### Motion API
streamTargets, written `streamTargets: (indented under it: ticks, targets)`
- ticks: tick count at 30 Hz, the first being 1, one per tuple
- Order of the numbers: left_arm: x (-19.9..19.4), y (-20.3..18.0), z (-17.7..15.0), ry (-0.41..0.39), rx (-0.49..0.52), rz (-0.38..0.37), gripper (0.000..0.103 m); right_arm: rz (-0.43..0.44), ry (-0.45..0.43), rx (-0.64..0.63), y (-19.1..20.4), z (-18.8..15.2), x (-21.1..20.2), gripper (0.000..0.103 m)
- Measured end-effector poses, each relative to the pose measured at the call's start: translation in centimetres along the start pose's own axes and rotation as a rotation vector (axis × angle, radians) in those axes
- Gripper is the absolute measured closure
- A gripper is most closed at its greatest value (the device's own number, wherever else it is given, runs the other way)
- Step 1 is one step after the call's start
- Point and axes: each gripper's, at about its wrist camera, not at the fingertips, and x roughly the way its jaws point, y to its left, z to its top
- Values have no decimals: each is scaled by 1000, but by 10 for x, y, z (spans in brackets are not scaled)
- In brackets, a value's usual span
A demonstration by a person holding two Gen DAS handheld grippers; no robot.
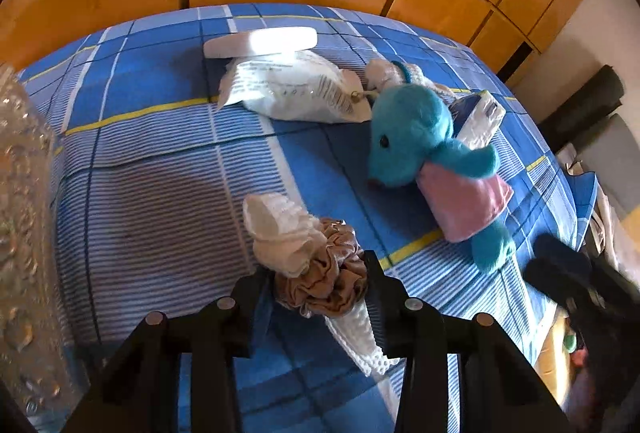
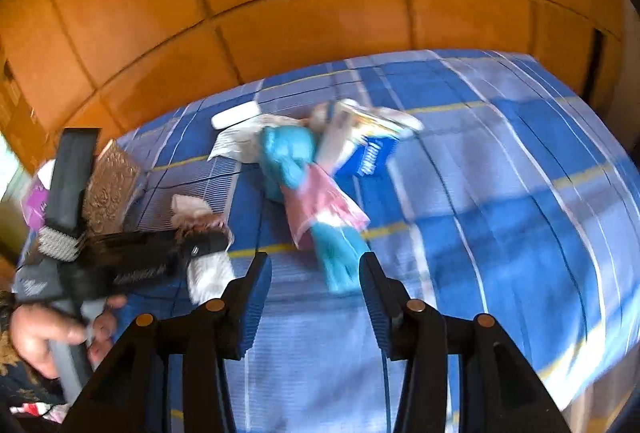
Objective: Organize soft objects
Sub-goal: 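Grasp the white sock bundle with the left tool while the right tool grasps the teal plush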
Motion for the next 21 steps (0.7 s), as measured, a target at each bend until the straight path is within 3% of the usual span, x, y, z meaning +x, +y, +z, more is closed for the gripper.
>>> streamTargets:
  ticks: [5, 12, 13, 14, 21]
  targets:
    - [-2, 4, -2, 4, -4, -2, 60, -25, 65, -58, -1, 25, 41, 57]
    - [-8, 5, -7, 2, 11, 15, 61, 49, 145, -78, 2, 43, 84, 57]
    - [-9, 5, -8, 0, 11, 16, 61, 55, 144, -77, 3, 43, 86, 70]
    - [-11, 6, -9, 0, 10, 16, 62, 59, 143, -75, 5, 43, 87, 75]
    - [-24, 10, -5, 4, 2, 32, 64, 100, 147, -27, 14, 18, 78, 76]
